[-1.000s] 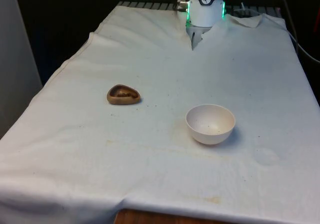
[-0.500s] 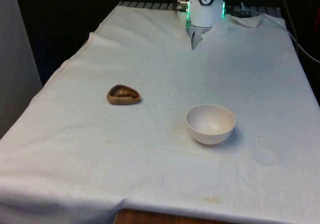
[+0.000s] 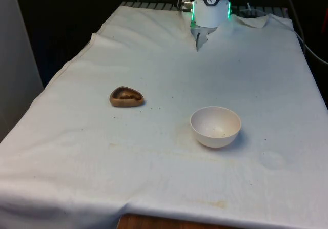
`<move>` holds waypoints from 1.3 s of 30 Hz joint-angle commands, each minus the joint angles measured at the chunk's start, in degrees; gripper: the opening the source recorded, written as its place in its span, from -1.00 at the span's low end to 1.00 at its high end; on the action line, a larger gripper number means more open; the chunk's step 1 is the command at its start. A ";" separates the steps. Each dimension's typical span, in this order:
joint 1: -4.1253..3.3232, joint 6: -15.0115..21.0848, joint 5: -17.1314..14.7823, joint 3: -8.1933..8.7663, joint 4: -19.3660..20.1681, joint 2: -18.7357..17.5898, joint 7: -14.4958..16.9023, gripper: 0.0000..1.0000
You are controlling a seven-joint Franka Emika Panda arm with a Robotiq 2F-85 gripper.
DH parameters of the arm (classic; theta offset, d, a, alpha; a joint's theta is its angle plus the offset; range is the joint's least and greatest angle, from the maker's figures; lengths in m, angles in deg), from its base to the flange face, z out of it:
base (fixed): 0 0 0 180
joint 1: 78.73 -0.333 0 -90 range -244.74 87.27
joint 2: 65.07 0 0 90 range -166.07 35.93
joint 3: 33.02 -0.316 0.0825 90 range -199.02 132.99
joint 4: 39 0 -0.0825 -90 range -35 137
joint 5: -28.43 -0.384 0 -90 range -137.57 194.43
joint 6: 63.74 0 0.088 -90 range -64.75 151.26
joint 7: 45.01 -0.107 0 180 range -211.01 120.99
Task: Pour the coffee beans from the cup into the bowl.
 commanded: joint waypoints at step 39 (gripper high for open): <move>1.49 15.81 -0.34 8.08 4.64 -7.73 7.45 1.00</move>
